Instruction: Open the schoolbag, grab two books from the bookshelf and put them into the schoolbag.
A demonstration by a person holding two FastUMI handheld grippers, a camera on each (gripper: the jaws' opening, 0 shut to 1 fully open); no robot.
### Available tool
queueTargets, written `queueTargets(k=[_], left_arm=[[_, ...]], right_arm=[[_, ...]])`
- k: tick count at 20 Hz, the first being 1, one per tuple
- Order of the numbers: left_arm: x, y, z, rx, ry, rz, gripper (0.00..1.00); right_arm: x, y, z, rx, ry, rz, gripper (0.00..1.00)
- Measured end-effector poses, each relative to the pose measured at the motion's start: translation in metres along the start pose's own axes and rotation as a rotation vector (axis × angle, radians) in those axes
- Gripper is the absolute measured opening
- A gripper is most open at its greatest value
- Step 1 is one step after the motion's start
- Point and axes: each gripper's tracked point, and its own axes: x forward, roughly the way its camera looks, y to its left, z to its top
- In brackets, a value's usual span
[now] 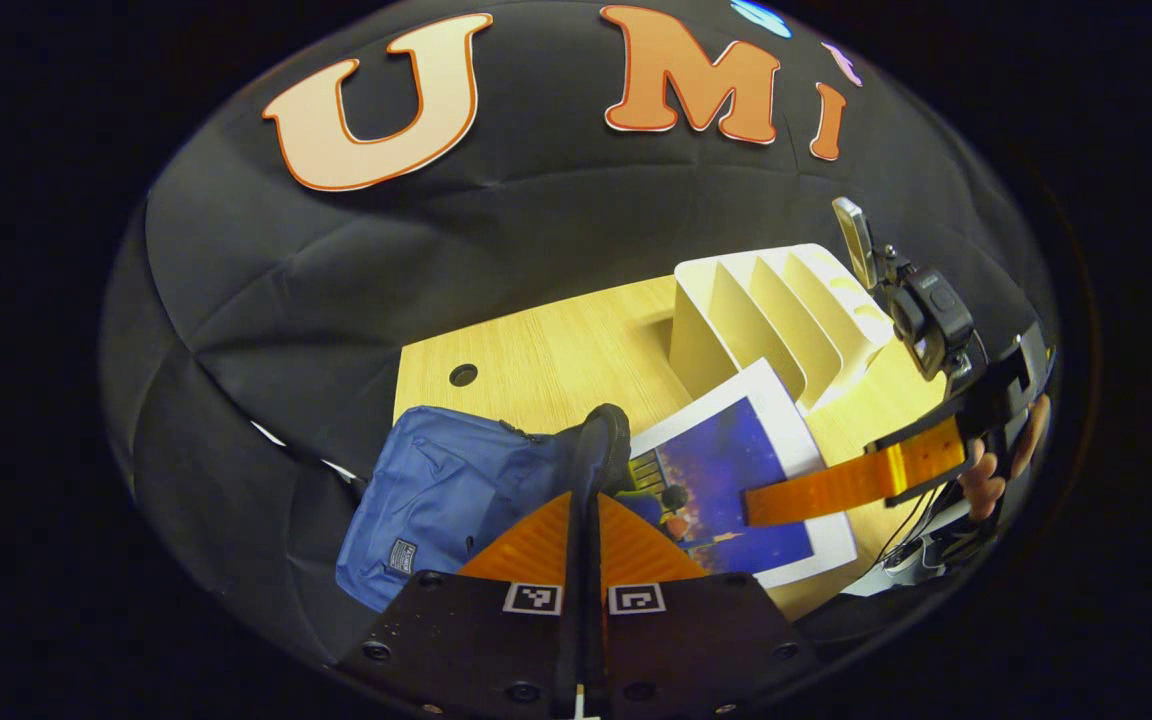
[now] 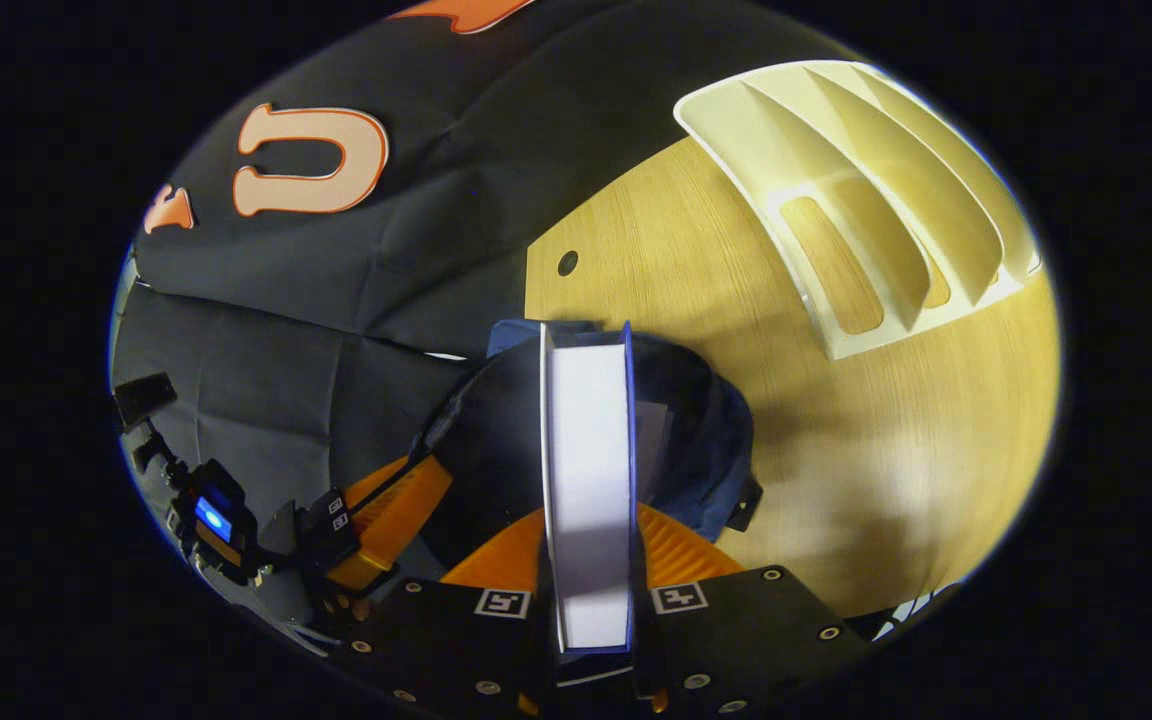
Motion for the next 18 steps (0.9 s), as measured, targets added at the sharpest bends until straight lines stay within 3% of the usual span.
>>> queueTargets(k=[7, 18], left_arm=[[-0.003, -0.006, 0.002, 0.012, 0.001, 0.001, 0.02], [-0.013, -0.025, 0.0, 0.031, 0.012, -0.043, 0.03]], right_arm=[[0.017, 0.006, -0.014, 0.117, -0.014, 0.089, 0.29], [0.082, 0.023, -0.024, 0.222, -0.03, 0.208, 0.29]])
